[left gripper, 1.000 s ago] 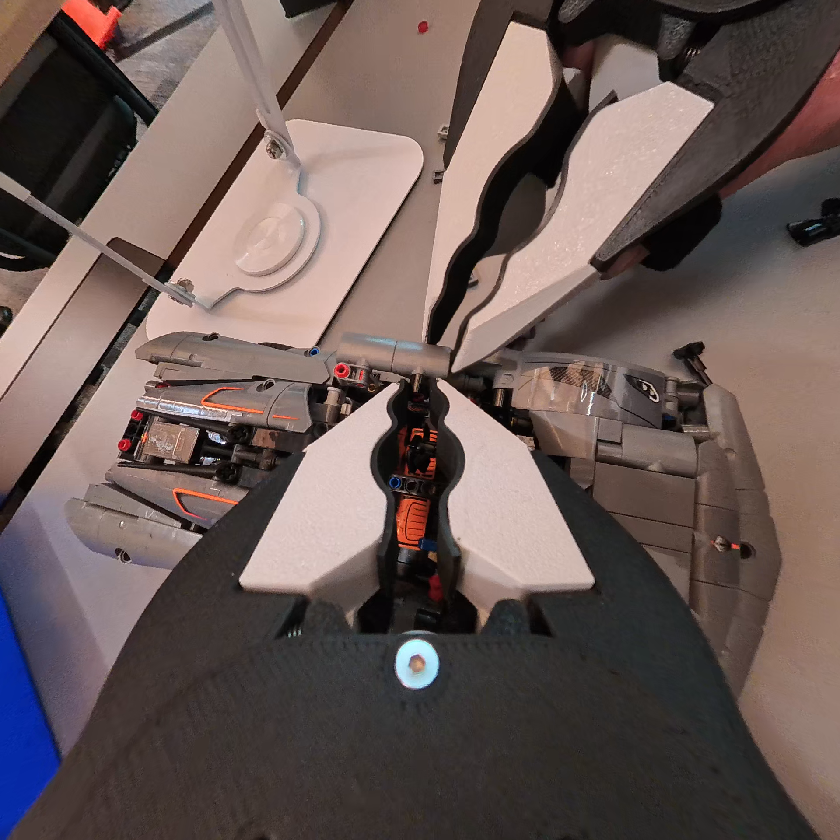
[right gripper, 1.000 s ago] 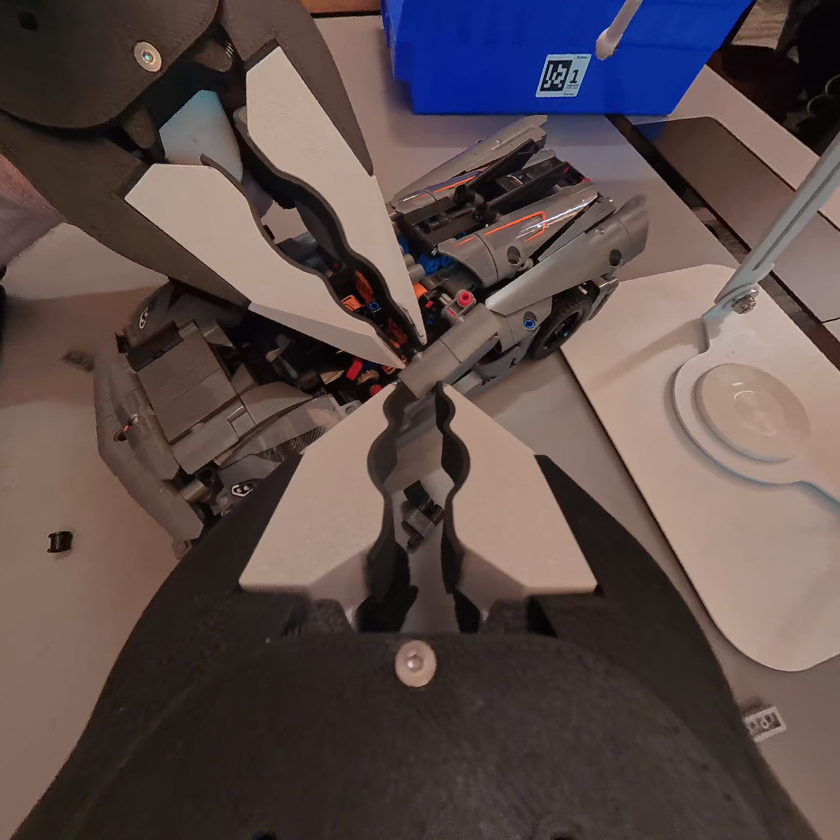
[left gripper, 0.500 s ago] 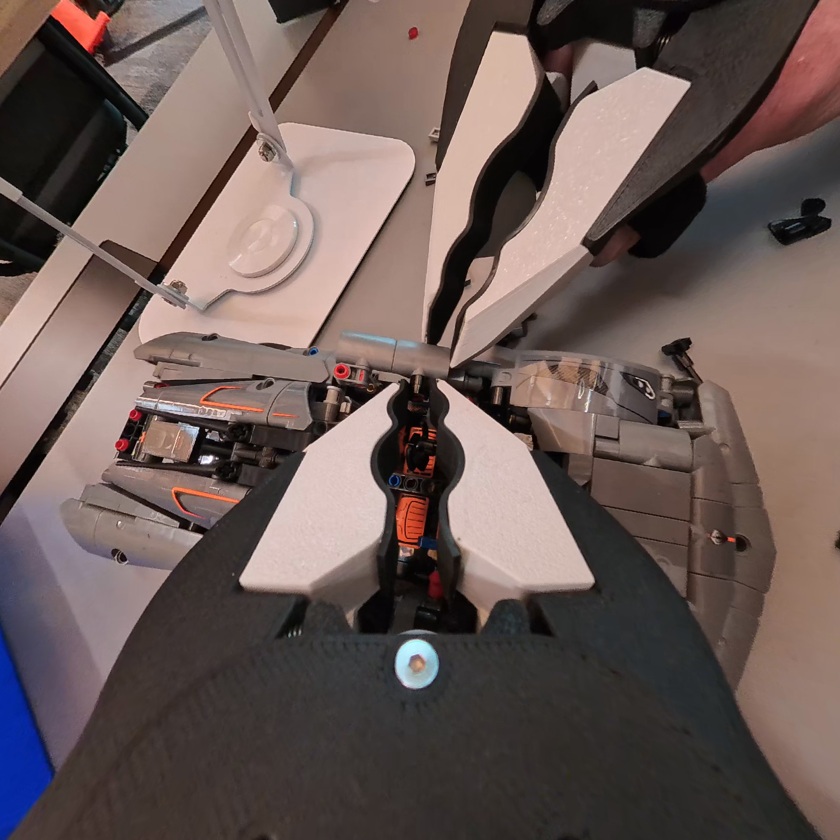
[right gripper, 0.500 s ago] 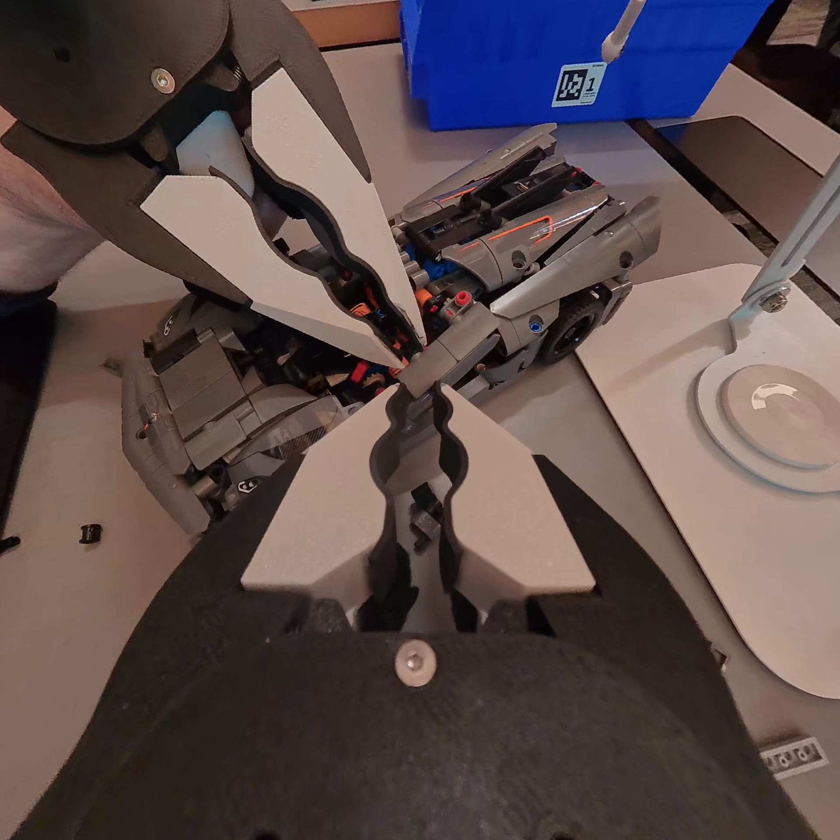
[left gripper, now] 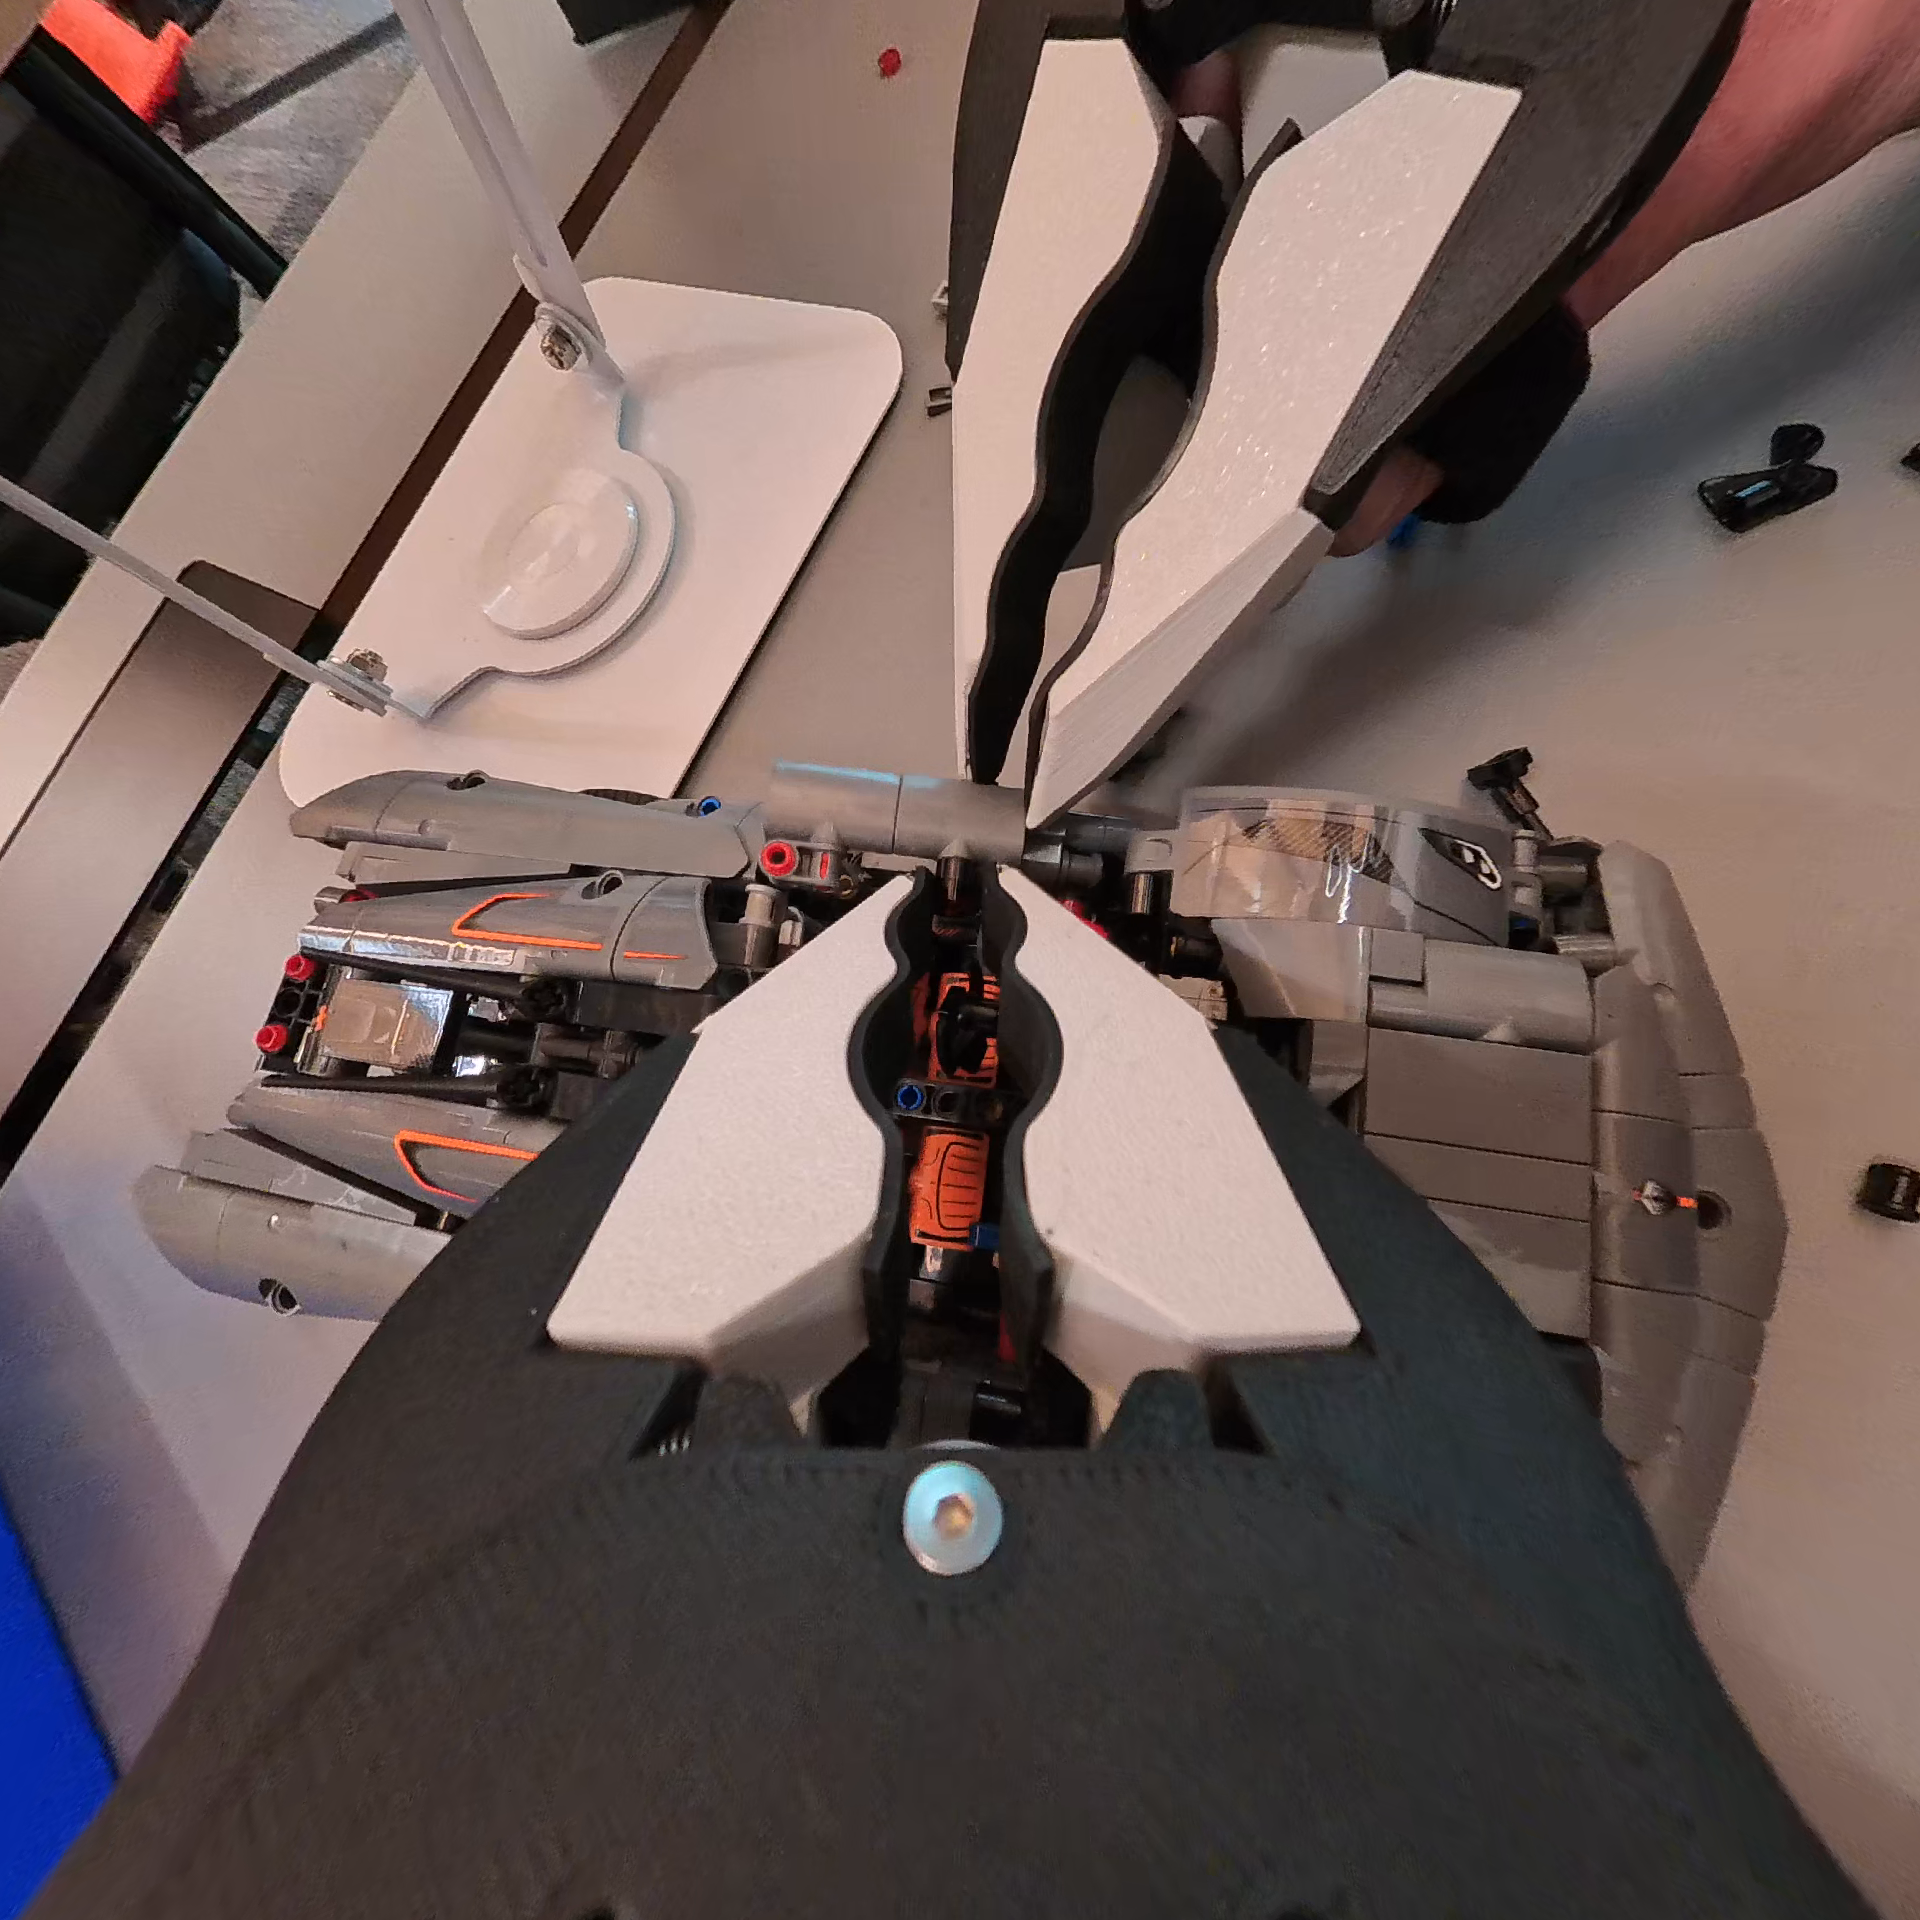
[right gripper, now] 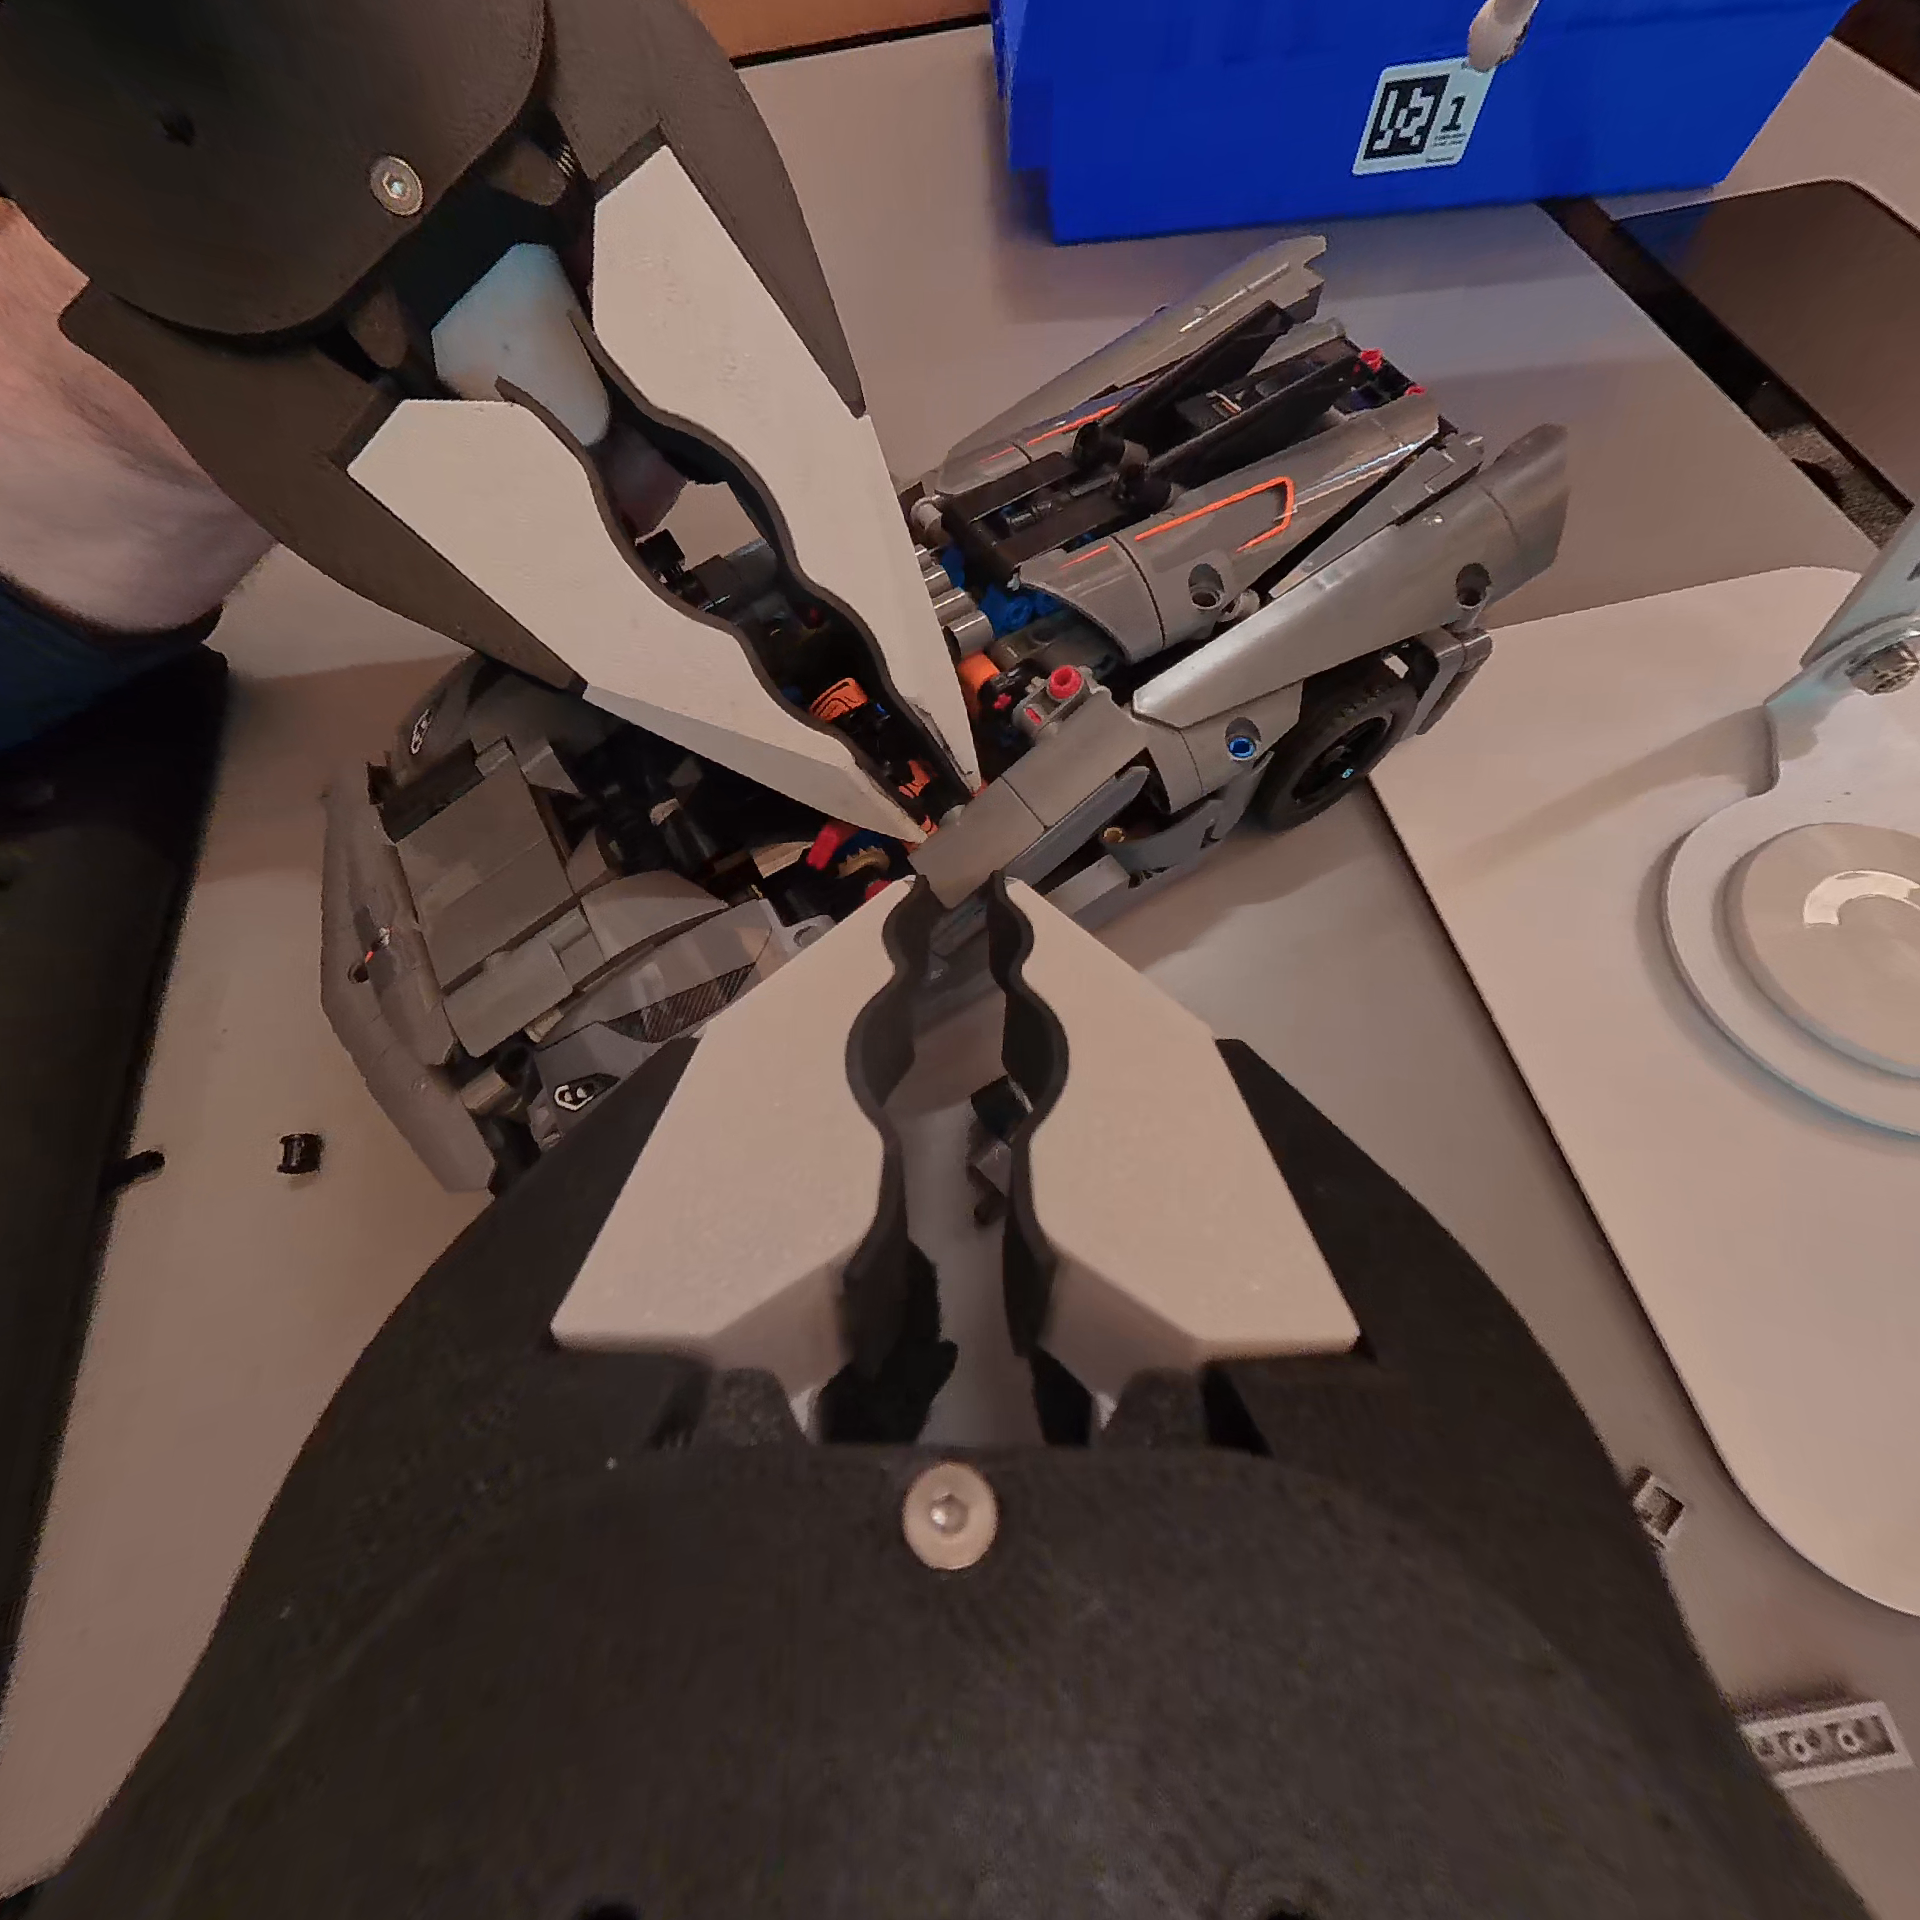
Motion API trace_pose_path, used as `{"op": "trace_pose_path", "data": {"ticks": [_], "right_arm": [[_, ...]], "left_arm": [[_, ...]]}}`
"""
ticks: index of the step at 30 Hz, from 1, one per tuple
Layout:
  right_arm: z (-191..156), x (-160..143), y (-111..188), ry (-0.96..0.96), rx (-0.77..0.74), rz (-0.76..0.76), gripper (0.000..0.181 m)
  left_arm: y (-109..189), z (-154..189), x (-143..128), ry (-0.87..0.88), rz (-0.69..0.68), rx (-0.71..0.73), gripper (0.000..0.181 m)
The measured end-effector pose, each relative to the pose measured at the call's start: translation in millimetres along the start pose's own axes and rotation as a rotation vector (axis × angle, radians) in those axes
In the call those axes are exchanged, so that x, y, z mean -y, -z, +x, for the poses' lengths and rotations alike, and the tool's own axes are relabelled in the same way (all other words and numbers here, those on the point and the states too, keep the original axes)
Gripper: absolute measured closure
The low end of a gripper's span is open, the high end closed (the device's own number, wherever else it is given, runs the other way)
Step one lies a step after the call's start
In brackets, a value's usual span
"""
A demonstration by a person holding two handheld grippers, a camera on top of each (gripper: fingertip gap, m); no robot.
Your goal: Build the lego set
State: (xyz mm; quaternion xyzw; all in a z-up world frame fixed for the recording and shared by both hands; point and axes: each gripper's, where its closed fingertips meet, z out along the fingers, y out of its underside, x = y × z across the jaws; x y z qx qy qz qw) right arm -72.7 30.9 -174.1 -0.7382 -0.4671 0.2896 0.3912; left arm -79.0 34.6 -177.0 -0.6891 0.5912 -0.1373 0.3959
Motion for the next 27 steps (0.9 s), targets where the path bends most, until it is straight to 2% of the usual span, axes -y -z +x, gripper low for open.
{"op": "trace_pose_path", "data": {"ticks": [11,14,17,19,23,27], "right_arm": [[-1,4,2,-0.051,0.037,0.043,0.175],[-14,27,10,-0.107,0.136,0.162,0.181],[-17,23,7,-0.011,0.087,0.103,0.181],[-16,21,8,-0.024,0.090,0.099,0.181],[-3,24,22,0.019,0.032,0.075,0.181],[4,17,33,0.104,-0.009,-0.016,0.176]], "left_arm": [[1,0,0,0.009,0.013,-0.009,0.175],[-3,4,3,-0.009,0.008,-0.020,0.175],[-2,5,3,-0.004,0.016,-0.025,0.175],[-2,5,3,0.000,0.020,-0.026,0.175],[-2,5,3,-0.001,0.019,-0.023,0.174],[-2,4,3,0.024,0.024,-0.032,0.175]]}}
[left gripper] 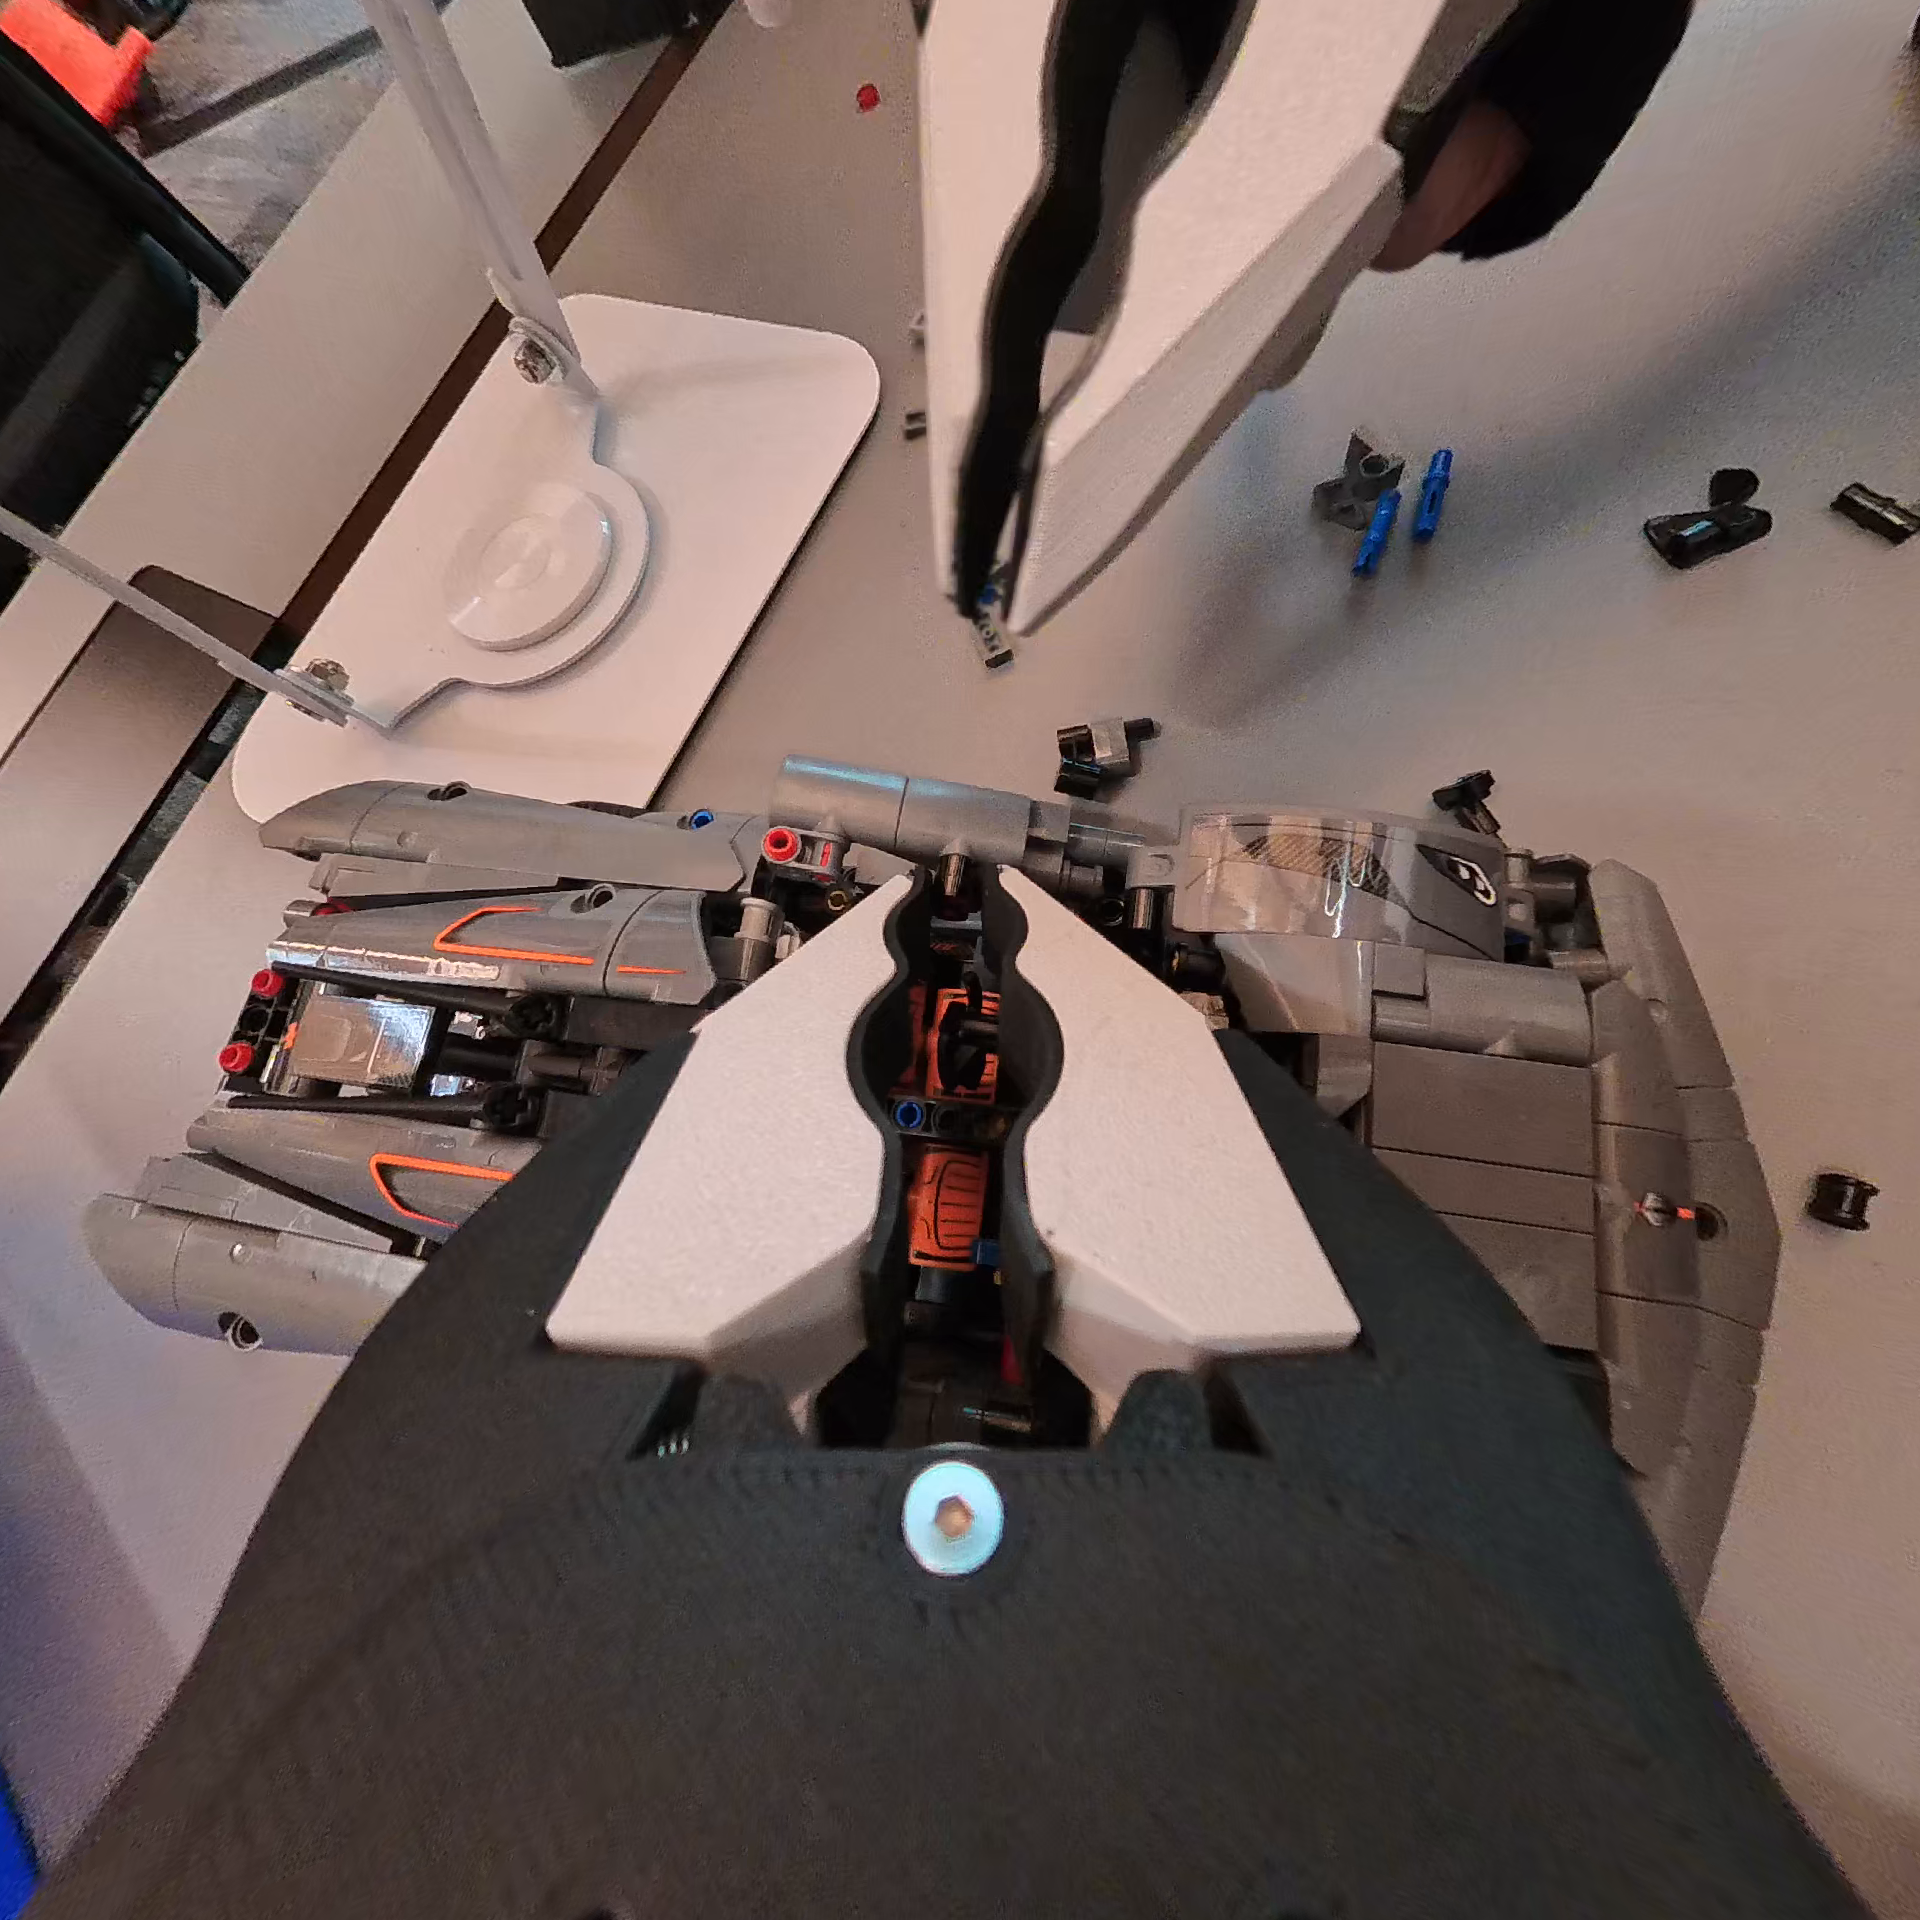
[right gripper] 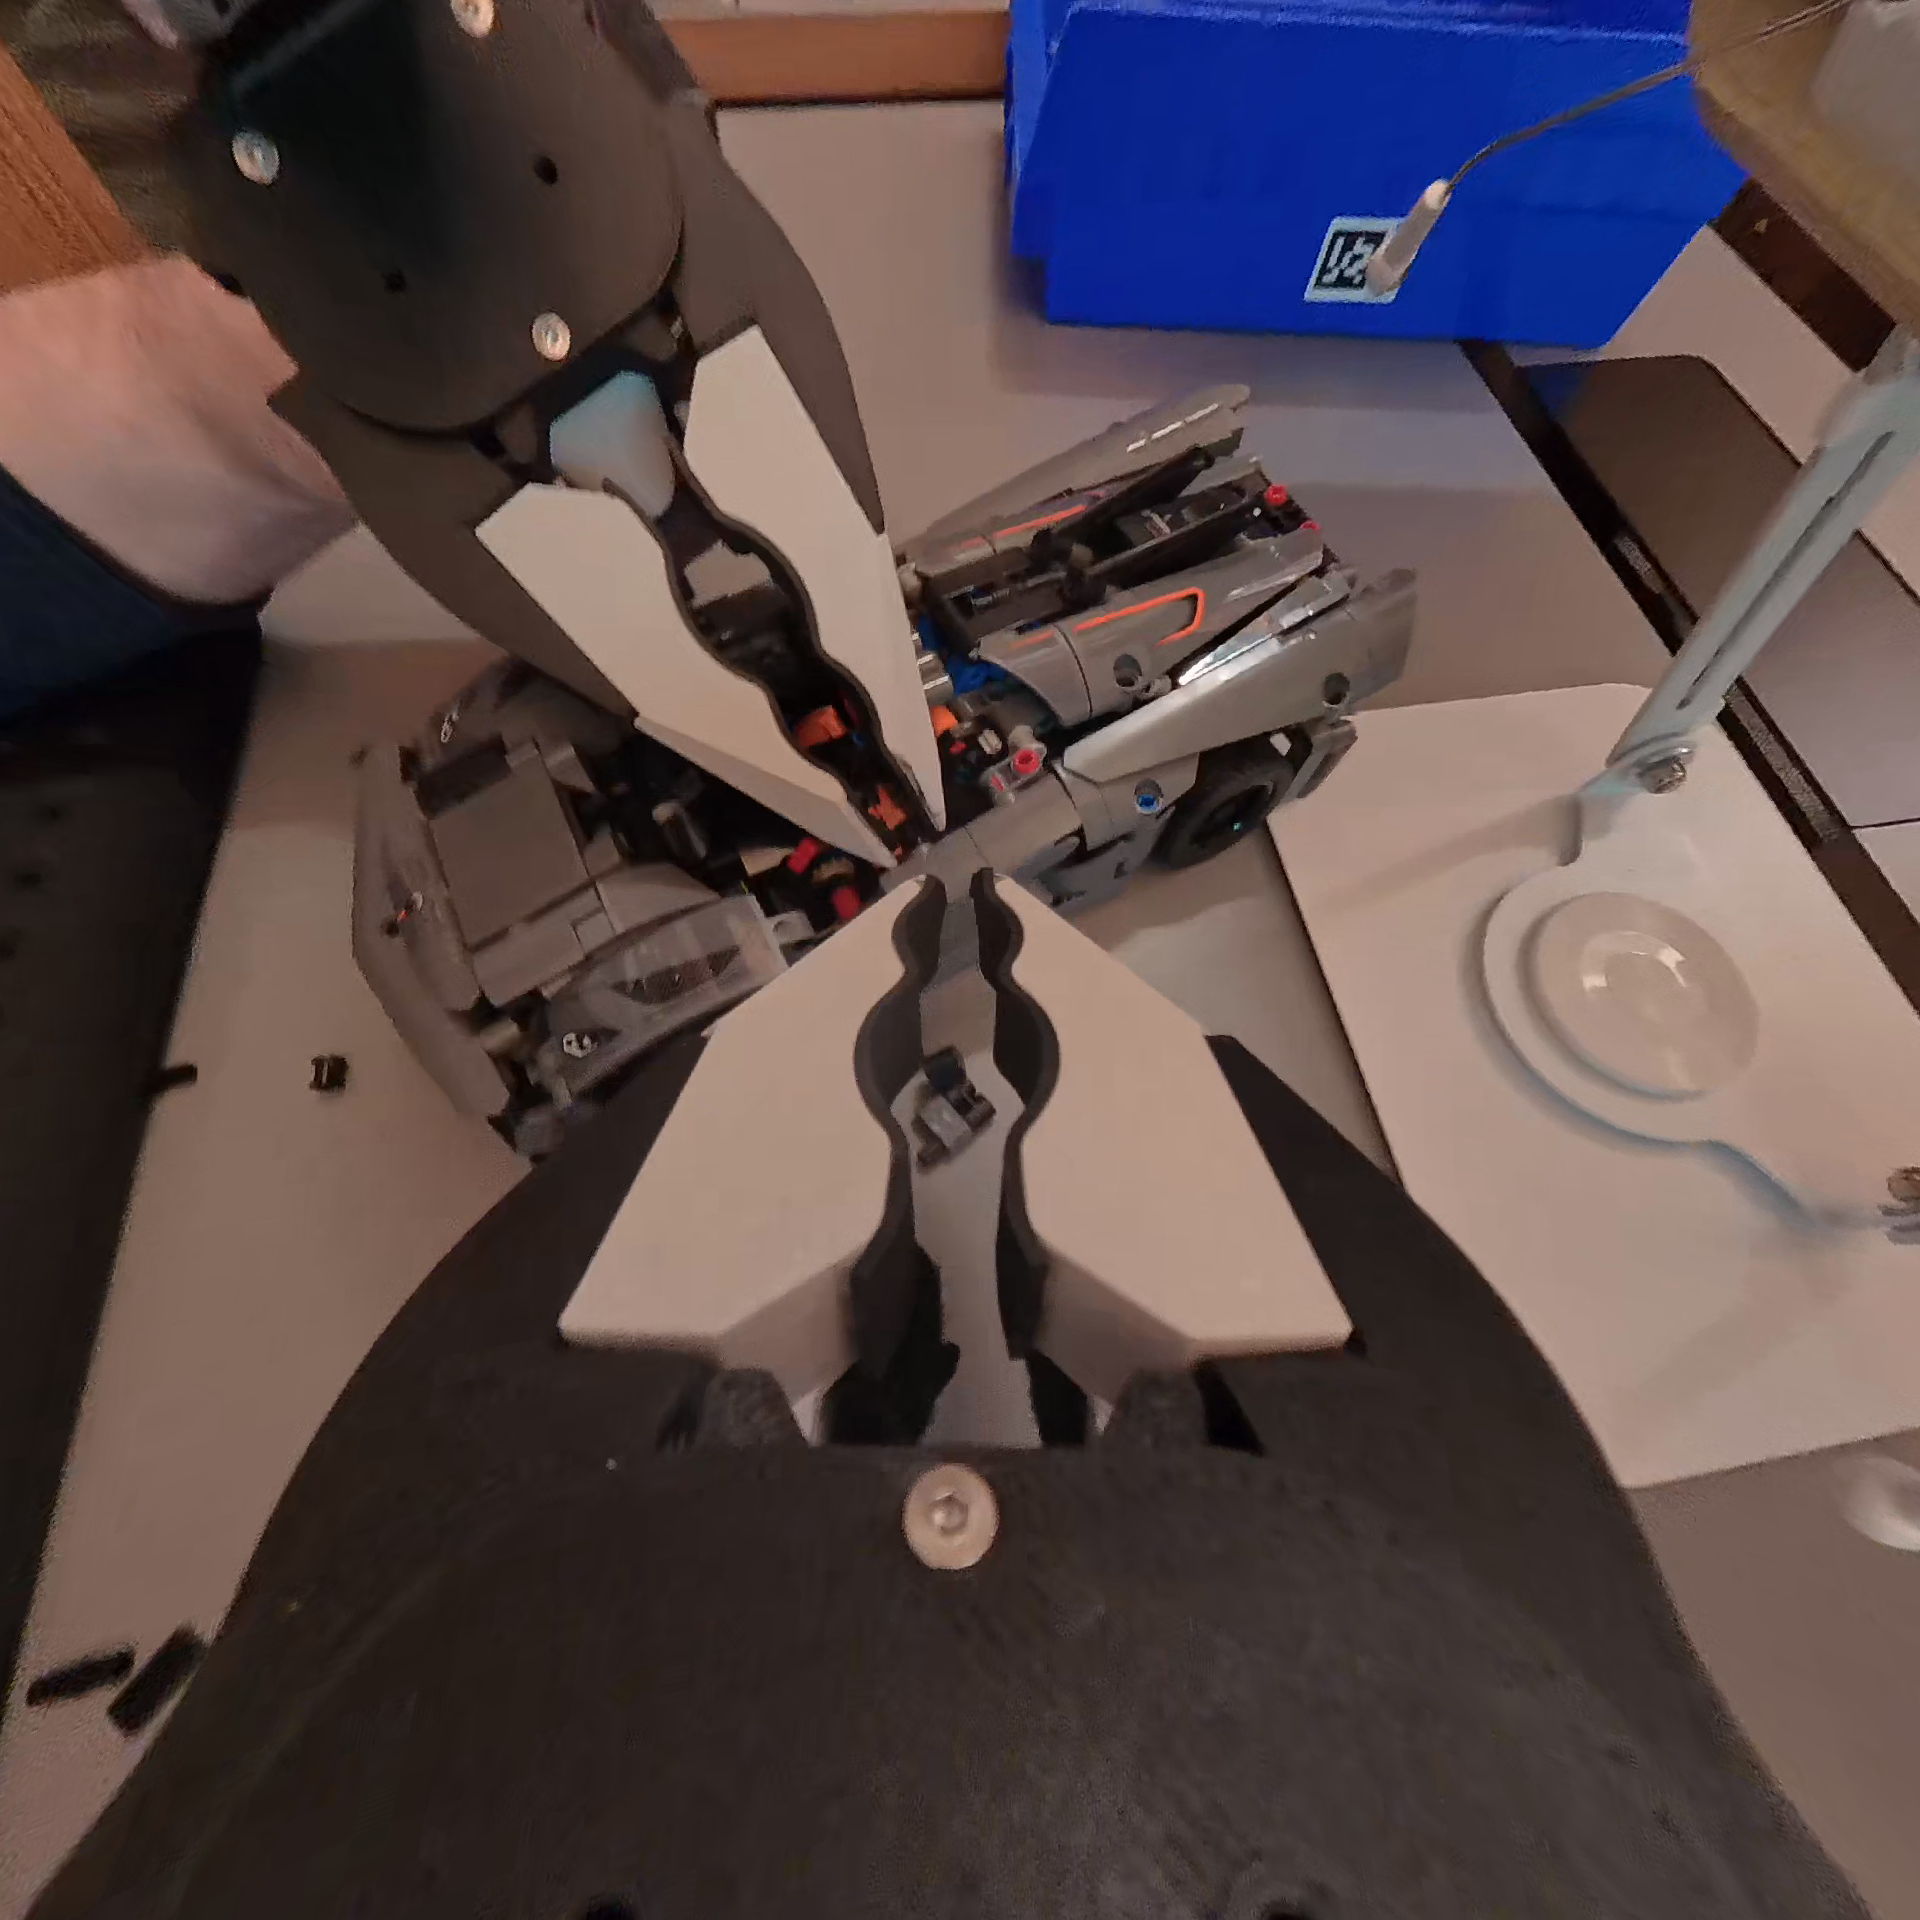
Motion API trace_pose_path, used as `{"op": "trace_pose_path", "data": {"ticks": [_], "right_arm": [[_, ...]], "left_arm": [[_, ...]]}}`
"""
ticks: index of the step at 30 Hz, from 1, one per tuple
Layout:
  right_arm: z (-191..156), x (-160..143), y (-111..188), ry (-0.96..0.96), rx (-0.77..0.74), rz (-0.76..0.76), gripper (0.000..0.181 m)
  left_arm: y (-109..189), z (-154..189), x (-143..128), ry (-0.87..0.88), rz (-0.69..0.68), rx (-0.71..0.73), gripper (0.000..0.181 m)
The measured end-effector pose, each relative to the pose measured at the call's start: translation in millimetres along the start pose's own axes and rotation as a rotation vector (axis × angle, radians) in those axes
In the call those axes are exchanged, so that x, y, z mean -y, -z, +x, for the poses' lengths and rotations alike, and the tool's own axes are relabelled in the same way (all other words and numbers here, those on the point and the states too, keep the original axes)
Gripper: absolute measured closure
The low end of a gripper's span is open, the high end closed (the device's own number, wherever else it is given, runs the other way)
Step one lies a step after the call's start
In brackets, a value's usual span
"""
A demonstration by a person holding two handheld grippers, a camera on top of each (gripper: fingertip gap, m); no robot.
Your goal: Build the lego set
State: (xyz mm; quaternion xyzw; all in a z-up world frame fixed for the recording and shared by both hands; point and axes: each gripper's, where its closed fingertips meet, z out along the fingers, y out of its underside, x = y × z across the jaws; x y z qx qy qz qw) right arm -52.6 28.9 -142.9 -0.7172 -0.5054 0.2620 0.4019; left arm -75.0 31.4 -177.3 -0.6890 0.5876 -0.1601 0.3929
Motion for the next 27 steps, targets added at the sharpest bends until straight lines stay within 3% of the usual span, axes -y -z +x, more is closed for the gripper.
{"op": "trace_pose_path", "data": {"ticks": [13,27], "right_arm": [[-4,-46,-2,0.087,0.049,-0.263,0.164],[-4,-70,-21,0.136,0.016,-0.357,0.158]], "left_arm": [[1,0,0,0.017,0.007,-0.007,0.174],[11,-5,11,0.045,0.091,0.011,0.178]]}}
